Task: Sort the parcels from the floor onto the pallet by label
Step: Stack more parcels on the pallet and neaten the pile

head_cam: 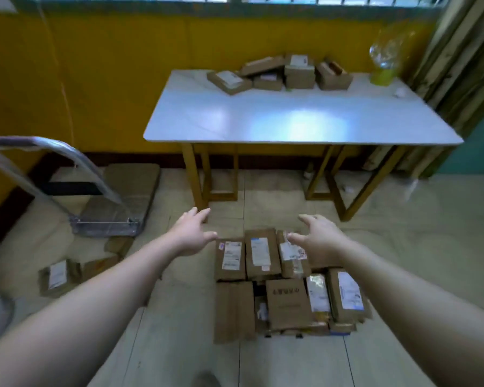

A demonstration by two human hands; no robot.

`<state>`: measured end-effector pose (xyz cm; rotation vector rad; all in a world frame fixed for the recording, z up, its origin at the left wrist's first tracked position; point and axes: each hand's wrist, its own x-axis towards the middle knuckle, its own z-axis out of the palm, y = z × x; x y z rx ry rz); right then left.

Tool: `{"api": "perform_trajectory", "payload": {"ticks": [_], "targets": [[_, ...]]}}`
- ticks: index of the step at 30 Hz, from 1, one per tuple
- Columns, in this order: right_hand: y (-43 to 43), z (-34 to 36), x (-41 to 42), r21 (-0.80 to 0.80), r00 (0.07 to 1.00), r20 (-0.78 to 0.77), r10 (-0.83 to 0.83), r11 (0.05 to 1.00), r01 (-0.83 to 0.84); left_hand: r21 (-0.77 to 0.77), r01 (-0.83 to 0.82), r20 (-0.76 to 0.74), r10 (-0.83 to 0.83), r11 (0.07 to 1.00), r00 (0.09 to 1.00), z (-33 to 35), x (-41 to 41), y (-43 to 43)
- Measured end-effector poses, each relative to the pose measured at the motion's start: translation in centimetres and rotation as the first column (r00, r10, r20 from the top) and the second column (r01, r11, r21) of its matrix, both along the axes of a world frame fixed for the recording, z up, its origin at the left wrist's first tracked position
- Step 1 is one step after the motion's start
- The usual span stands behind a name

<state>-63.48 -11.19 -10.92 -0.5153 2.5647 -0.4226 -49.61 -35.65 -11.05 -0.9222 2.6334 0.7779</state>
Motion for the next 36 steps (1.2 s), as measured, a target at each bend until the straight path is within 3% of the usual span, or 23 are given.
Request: {"api": "perform_trajectory", "payload": {"ticks": [7,16,23,36], "targets": [[-0.9,9.5,2.1,-0.095,0.979,-0.131,0.153,0.981,-0.166,-0.040,-0.089,-0.162,0.081,0.995,0.983,10.5,5.2,0.1],[-6.1,15.6,6.2,-0.123,0.938,-0.231,0.260,0.948,-0.293,-0.057,-0.158,-0.222,0.141,0.986,0.965,15.1,11.6,-3.4],[-16.3,16.9,12.5,-0.223,0.936,-0.200,0.288,0.917,-0.330,-0.091,-0.173,-0.196,0.153,0.981,0.969,16.5,19.1,-13.1],[-36.1,12.9,22.1,-0.115,0.870,-0.164,0.464,0.867,-0.484,-0.079,-0.305,-0.122,0.294,0.949,0.948,13.5,32.1,-31.9]]}}
